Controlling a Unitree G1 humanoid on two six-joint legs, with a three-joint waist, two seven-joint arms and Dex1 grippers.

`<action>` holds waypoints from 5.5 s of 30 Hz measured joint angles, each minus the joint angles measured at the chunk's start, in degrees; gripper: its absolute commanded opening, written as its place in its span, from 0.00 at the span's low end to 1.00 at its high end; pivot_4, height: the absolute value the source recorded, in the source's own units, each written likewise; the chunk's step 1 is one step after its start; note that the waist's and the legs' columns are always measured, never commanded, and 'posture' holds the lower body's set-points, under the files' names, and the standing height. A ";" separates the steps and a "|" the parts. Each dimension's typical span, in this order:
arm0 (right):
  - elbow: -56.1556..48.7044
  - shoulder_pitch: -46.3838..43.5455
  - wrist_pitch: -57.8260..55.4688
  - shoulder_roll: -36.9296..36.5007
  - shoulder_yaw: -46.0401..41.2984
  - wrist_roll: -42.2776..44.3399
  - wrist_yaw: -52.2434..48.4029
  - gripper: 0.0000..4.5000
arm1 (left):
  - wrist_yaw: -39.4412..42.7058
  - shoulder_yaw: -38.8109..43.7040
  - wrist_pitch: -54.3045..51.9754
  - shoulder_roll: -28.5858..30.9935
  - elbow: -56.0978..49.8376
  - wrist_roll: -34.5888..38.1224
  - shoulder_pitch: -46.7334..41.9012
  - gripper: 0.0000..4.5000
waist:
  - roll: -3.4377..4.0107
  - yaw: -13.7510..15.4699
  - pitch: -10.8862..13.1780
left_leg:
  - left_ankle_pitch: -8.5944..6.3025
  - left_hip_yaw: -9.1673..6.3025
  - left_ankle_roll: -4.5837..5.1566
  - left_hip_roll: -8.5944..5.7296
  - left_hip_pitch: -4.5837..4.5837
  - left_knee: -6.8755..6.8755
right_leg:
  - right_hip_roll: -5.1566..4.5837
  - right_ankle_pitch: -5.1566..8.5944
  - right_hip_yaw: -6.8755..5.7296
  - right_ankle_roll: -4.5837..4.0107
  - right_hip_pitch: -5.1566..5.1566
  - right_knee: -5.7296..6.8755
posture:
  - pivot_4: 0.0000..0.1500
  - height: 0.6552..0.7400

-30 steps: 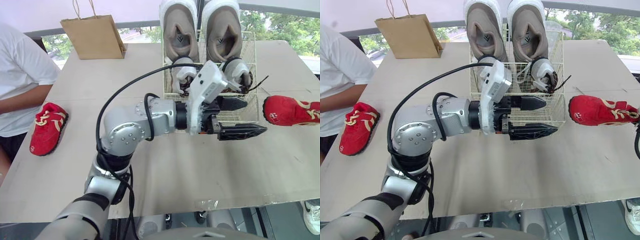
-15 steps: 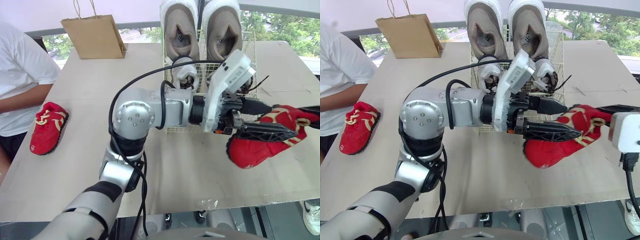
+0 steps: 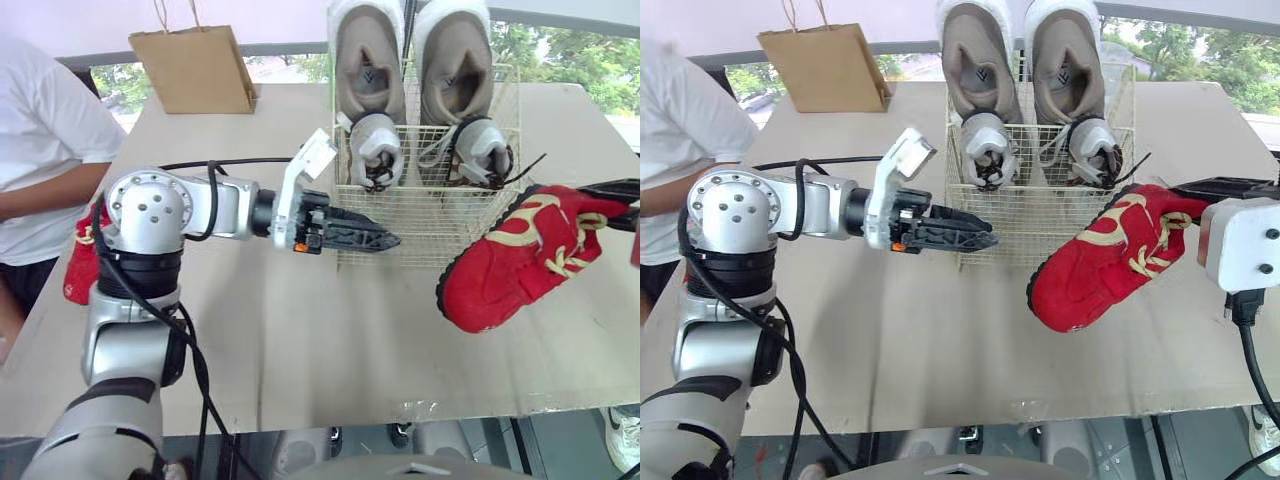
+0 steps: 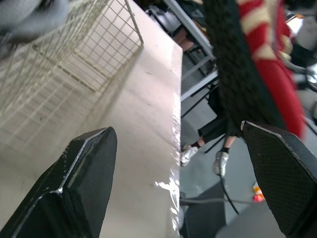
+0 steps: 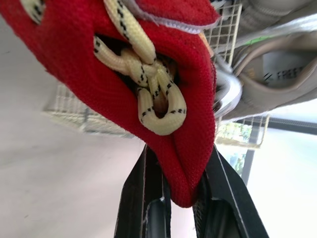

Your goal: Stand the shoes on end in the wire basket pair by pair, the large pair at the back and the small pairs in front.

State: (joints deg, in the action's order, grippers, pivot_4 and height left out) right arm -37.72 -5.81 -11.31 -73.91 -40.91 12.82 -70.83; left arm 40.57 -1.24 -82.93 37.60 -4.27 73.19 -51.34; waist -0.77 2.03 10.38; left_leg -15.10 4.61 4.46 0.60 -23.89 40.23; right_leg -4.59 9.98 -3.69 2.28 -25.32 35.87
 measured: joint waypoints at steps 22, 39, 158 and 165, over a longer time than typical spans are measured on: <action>-1.08 -26.13 4.25 8.32 40.06 -7.04 13.61 0.00 | 7.45 4.12 -6.73 -3.21 4.33 4.95 4.33 0.97 | -0.06 -1.21 0.02 | 0.01 -0.16 0.01 -0.04 -0.07 0.00 | -0.36 -0.01 -0.03 0.00 -0.01 0.03 | 1.00 1.00; -0.54 -31.34 -7.73 14.08 43.26 -5.51 12.38 0.35 | 0.16 4.93 -7.02 -6.29 1.62 5.31 5.24 0.10 | -0.06 -1.17 0.02 | 0.02 -0.15 0.01 -0.05 -0.06 0.00 | -0.33 -0.13 -0.14 -0.17 0.01 0.04 | 1.00 1.00; 1.84 -32.21 -24.78 29.16 43.71 41.17 29.13 0.97 | 11.60 30.32 39.66 35.07 31.91 -34.10 36.44 1.00 | -0.37 -1.03 -0.06 | -0.31 0.34 0.22 0.35 -0.35 -0.09 | 0.18 -0.19 -0.15 -0.46 -0.51 -0.33 | 1.00 1.00; 0.99 -28.81 -24.51 30.17 43.27 39.03 28.45 0.97 | 21.72 10.12 53.21 38.71 62.17 -55.28 15.92 1.00 | -0.50 -1.11 -0.14 | -0.44 0.38 -0.05 0.28 -0.53 -0.07 | 0.01 -0.24 -0.30 -0.48 -0.72 -0.18 | 1.00 1.00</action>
State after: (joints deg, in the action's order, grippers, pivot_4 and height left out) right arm -36.73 -34.62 -35.81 -43.74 2.36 51.85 -42.38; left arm 62.30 8.88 -29.73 76.31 57.90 17.91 -35.42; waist -1.27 0.91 10.24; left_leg -15.54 5.00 4.41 0.88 -24.42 40.17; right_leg -4.58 9.74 -3.99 1.80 -26.04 35.69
